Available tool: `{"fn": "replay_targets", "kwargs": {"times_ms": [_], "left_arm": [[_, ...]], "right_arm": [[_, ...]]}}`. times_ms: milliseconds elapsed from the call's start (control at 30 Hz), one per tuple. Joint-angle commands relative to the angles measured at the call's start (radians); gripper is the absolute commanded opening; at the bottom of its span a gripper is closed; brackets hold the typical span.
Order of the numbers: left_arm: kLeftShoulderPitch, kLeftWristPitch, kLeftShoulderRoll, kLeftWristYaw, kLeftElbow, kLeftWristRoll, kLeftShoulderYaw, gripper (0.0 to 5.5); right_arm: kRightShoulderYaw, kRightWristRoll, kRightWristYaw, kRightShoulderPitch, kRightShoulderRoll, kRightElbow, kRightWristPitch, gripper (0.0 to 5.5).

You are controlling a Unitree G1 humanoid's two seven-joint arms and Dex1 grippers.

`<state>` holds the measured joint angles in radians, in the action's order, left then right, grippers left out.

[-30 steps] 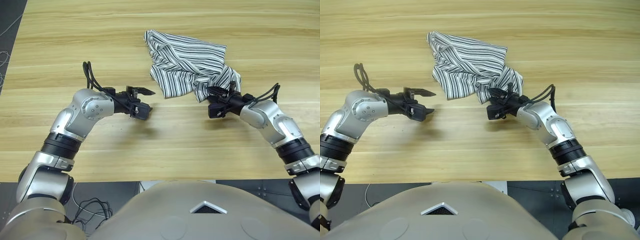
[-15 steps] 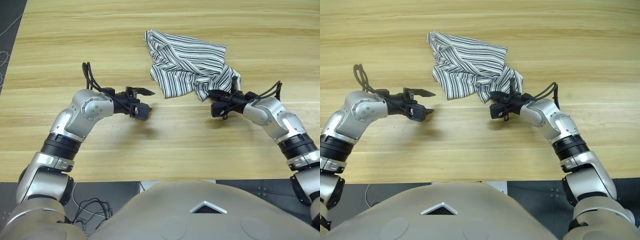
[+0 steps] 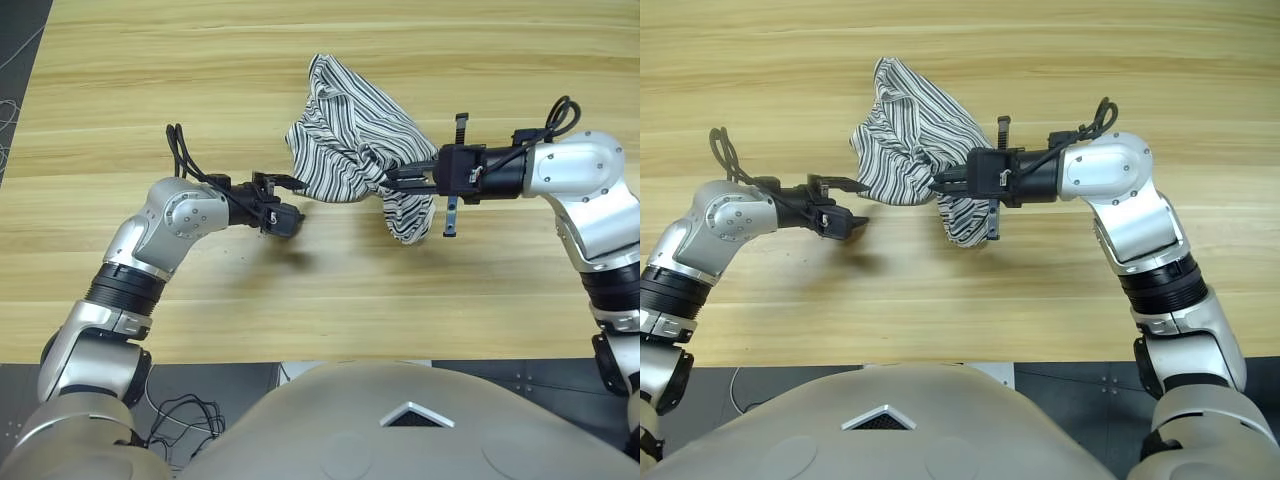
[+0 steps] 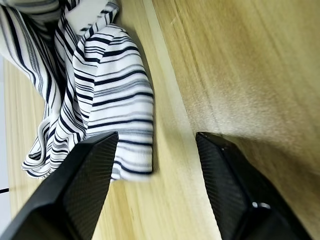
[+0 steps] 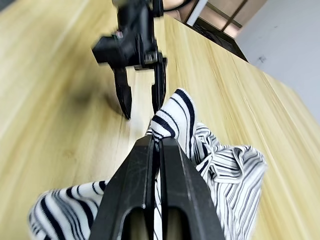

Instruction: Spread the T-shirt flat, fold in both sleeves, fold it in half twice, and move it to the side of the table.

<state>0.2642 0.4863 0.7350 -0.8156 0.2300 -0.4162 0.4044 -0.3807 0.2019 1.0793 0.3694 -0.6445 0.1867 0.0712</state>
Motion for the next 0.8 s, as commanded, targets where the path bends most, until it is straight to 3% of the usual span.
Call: {"fn": "replay_targets", "kwargs": {"times_ms": [33,233,433,700,800], "left_arm": [[0.019,0.016,0.002,0.002,0.062,-0.021,0.017,2.91],[0.039,0.046,-0.025,0.031,0.144,-0.024,0.031,2.91],[0.060,0.065,-0.054,0.062,0.191,-0.026,0.043,2.91],[0.073,0.067,-0.099,0.064,0.196,0.013,0.053,2.91],[0.025,-0.036,-0.215,0.071,0.136,0.171,0.007,2.91]], "right_arm": [[-0.020,0.036,-0.003,0.088,0.108,-0.039,0.087,0.13],[0.146,0.041,-0.250,0.414,0.335,-0.397,0.125,0.13],[0.339,0.055,-0.403,0.757,0.380,-0.777,0.072,0.13],[0.404,0.032,-0.425,0.825,0.379,-0.892,0.030,0.13],[0.414,0.021,-0.434,0.831,0.376,-0.918,0.022,0.13]]}}
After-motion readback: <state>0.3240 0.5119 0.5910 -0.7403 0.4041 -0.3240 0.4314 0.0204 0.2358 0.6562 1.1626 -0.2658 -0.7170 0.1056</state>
